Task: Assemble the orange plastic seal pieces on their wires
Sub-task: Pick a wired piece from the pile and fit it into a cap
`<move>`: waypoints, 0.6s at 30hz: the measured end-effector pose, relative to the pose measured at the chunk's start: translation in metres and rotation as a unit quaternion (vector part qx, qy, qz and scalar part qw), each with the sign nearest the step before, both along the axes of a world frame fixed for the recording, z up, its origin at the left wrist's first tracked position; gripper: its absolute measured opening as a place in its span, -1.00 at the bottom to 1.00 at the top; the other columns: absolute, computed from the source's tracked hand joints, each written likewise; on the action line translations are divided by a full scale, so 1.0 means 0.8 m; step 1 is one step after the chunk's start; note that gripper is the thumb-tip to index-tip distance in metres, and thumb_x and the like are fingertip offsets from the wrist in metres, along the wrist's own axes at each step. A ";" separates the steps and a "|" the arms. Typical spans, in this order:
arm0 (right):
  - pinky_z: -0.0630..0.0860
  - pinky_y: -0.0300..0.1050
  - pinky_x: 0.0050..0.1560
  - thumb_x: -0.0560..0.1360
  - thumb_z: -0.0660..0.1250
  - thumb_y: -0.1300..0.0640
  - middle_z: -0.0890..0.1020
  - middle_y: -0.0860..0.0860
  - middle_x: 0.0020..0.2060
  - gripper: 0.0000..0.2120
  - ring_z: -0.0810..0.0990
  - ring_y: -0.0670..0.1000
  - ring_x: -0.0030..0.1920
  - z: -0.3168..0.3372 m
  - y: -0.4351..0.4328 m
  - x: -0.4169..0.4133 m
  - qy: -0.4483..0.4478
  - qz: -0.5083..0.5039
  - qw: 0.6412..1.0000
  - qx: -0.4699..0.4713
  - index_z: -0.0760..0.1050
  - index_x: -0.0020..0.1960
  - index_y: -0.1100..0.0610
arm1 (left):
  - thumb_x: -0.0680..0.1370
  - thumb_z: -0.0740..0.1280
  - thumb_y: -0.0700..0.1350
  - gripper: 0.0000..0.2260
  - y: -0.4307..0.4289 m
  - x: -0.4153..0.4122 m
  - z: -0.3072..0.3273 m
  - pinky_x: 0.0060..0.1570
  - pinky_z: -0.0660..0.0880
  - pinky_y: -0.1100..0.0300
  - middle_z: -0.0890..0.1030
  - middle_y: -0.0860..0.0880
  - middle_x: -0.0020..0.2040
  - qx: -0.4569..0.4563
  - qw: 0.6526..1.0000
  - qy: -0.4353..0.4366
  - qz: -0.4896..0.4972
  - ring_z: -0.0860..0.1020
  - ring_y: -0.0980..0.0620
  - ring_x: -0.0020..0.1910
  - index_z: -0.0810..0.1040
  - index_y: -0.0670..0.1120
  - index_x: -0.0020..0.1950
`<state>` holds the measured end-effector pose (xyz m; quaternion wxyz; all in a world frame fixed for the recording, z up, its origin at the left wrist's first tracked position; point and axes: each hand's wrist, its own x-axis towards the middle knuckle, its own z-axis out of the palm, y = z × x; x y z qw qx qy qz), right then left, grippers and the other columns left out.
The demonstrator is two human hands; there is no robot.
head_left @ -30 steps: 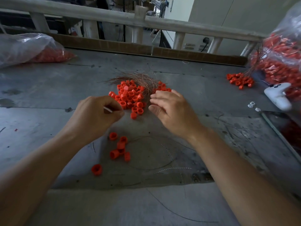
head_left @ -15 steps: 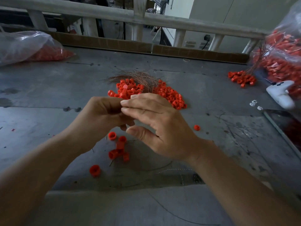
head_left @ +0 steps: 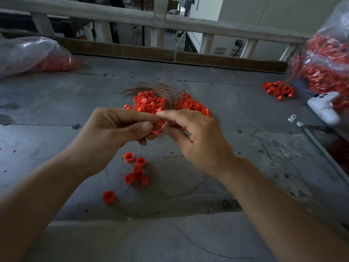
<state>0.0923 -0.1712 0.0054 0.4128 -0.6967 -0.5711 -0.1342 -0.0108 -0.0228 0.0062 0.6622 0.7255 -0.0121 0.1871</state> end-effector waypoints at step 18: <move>0.50 -0.26 -0.16 0.43 0.33 0.24 0.66 0.05 -0.23 -0.88 0.60 -0.05 -0.20 0.004 -0.004 0.009 0.033 -0.069 0.997 0.006 0.62 -0.10 0.24 | 0.20 0.39 -0.04 -0.82 -0.004 0.005 0.002 -0.32 0.52 0.38 0.66 -0.02 -0.31 0.055 0.992 0.040 0.106 0.59 0.14 -0.38 0.63 0.00 -0.23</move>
